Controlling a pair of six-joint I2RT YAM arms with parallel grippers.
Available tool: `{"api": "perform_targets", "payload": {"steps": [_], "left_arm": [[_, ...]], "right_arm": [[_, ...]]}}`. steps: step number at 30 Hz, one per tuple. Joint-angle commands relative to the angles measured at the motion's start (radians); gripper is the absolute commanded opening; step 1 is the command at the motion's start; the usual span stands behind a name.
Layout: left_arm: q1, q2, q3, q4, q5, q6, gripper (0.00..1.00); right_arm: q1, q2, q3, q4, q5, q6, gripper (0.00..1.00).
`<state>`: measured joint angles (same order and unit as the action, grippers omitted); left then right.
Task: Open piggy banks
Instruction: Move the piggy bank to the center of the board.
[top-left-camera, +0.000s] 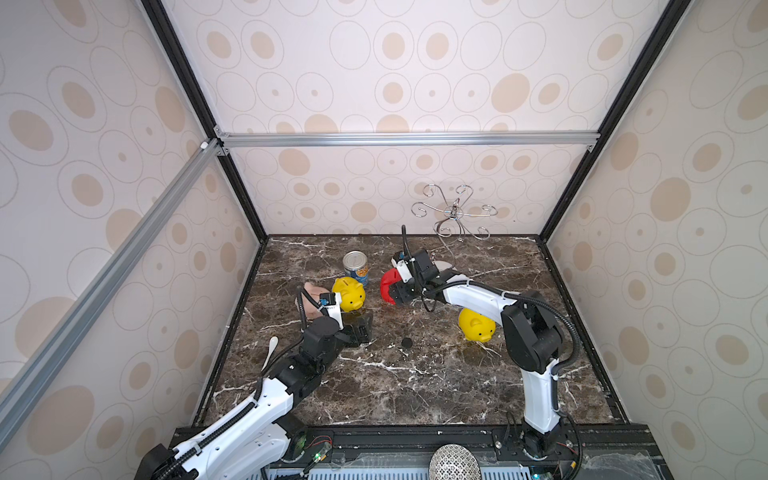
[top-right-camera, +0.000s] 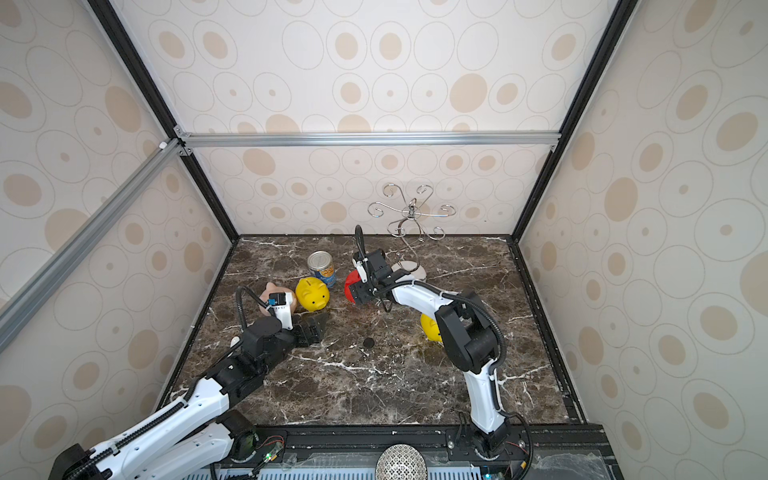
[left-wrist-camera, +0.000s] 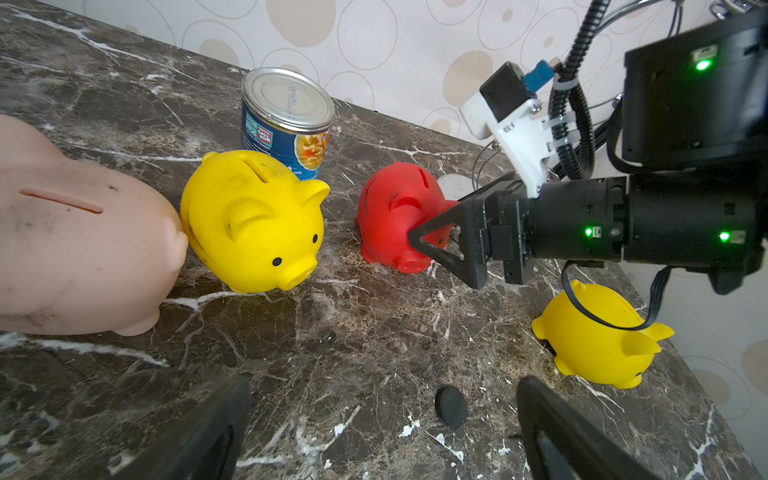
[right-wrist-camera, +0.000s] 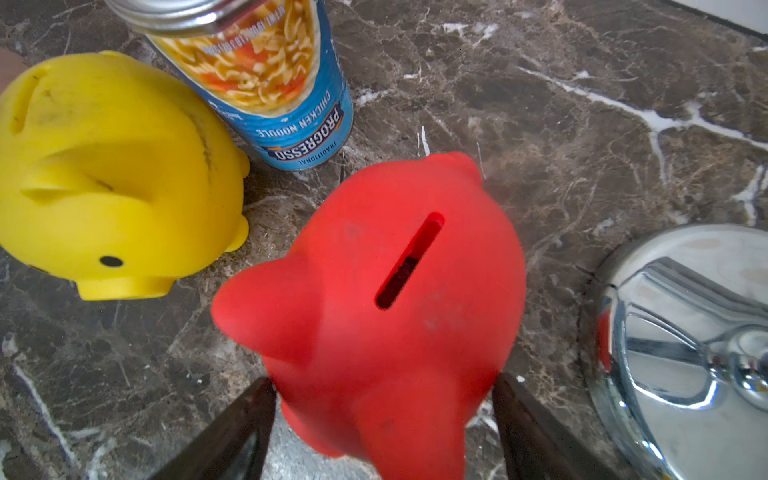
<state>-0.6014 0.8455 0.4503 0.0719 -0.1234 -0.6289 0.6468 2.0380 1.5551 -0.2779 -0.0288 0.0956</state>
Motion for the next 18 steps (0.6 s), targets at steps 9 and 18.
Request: {"api": "perform_targets", "payload": {"steps": [9, 18], "left_arm": [[-0.001, 0.006, 0.035, 0.025, -0.005, 0.007, 1.00], [-0.001, 0.045, 0.026, 0.058, 0.032, -0.006, 1.00]], "right_arm": [[-0.004, -0.412, -0.242, -0.169, 0.326, 0.102, 0.93], [-0.257, -0.588, -0.509, -0.200, 0.224, 0.186, 0.99]]}}
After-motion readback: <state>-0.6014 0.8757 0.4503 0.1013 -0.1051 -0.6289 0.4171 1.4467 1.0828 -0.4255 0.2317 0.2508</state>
